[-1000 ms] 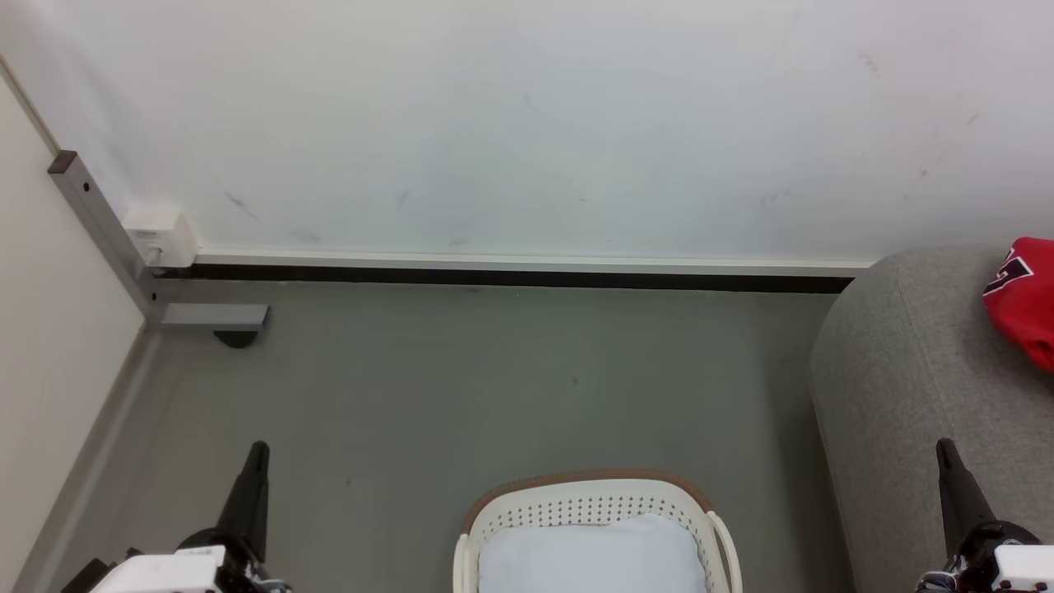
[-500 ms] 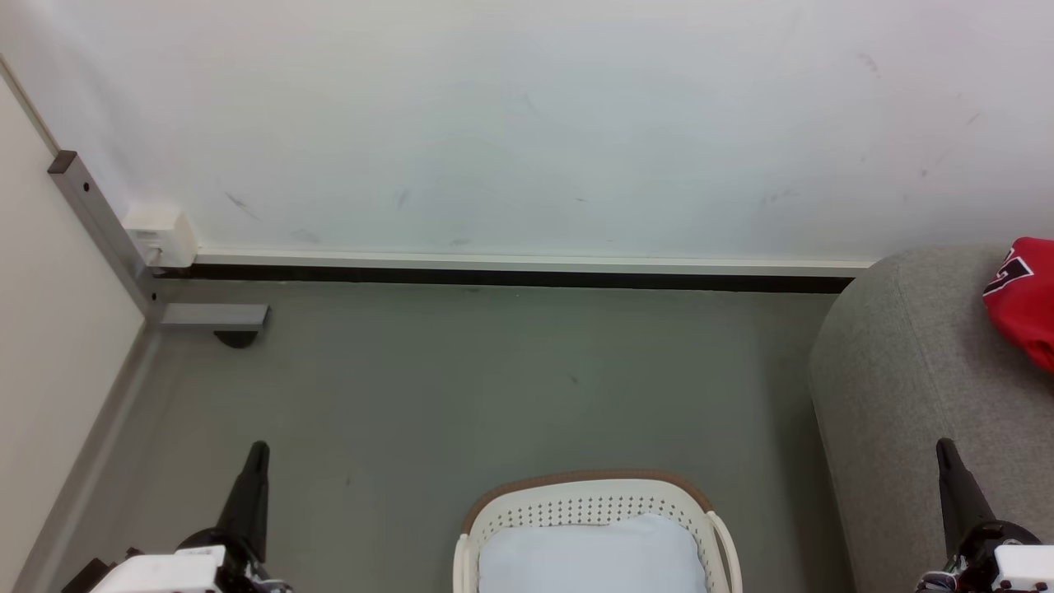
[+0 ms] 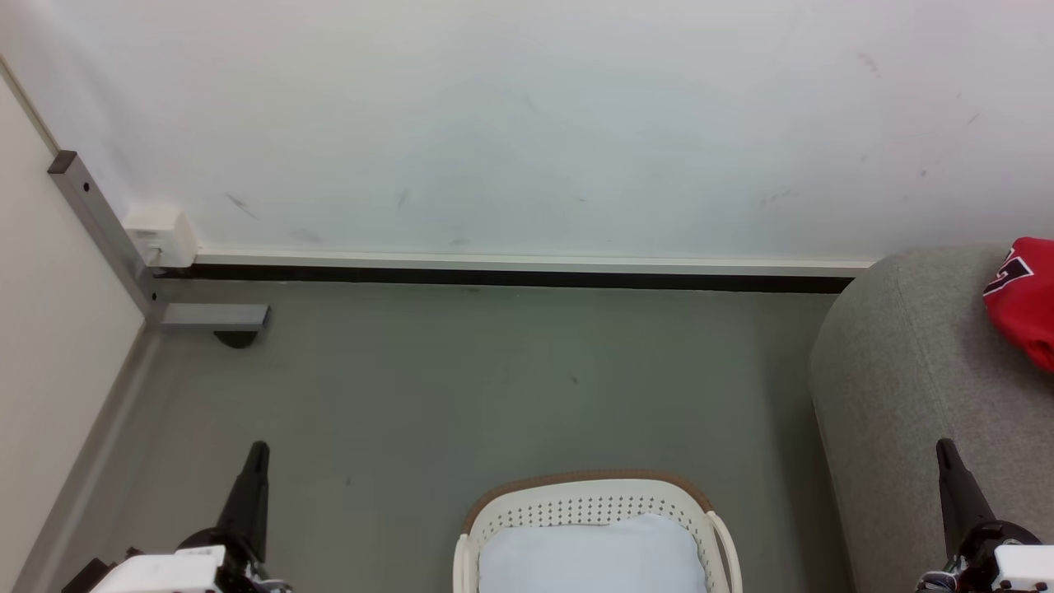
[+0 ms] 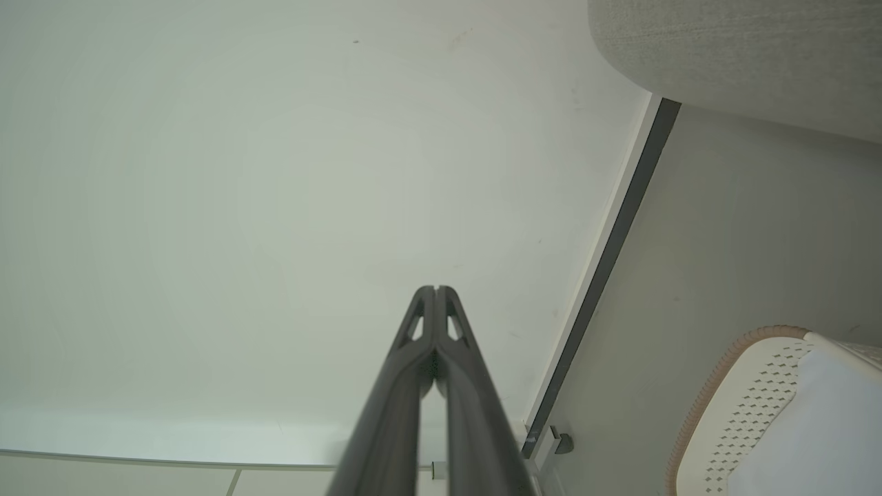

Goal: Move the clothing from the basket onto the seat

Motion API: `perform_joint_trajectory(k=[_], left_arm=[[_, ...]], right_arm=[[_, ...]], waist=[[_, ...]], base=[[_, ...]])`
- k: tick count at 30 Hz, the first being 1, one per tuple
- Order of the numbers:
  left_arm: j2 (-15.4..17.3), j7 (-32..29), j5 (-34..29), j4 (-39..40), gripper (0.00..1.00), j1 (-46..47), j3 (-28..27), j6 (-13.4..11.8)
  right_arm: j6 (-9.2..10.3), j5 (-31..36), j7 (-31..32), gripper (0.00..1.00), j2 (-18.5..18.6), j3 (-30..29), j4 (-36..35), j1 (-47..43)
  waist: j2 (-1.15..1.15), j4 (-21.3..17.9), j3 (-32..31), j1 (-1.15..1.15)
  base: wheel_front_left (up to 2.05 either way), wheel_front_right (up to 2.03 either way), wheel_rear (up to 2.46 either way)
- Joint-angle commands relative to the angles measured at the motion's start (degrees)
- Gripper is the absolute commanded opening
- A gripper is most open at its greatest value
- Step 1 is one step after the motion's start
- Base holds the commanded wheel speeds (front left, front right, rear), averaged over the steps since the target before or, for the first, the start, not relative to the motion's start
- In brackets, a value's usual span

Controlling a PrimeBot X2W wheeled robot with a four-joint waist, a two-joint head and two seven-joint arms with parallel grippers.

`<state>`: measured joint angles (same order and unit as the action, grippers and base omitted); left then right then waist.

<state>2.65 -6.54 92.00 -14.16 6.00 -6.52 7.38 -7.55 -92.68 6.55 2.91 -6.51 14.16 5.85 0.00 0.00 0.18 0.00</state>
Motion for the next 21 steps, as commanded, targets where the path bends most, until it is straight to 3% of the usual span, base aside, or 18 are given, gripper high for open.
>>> perform_joint_trajectory(k=[1, 21], left_arm=[[0.4, -0.2, 0.8, 0.2, 0.0, 0.5, -0.1, 0.3], [0.4, -0.2, 0.8, 0.2, 0.0, 0.5, -0.1, 0.3]], right_arm=[[0.12, 0.5, 0.2, 0.0, 0.0, -0.3, -0.3, 0.7], [0.12, 0.5, 0.2, 0.0, 0.0, -0.3, -0.3, 0.7]], waist=[[0.0, 0.0, 0.0, 0.0], [0.0, 0.0, 0.0, 0.0]], base=[[0.0, 0.0, 0.0], [0.0, 0.0, 0.0]])
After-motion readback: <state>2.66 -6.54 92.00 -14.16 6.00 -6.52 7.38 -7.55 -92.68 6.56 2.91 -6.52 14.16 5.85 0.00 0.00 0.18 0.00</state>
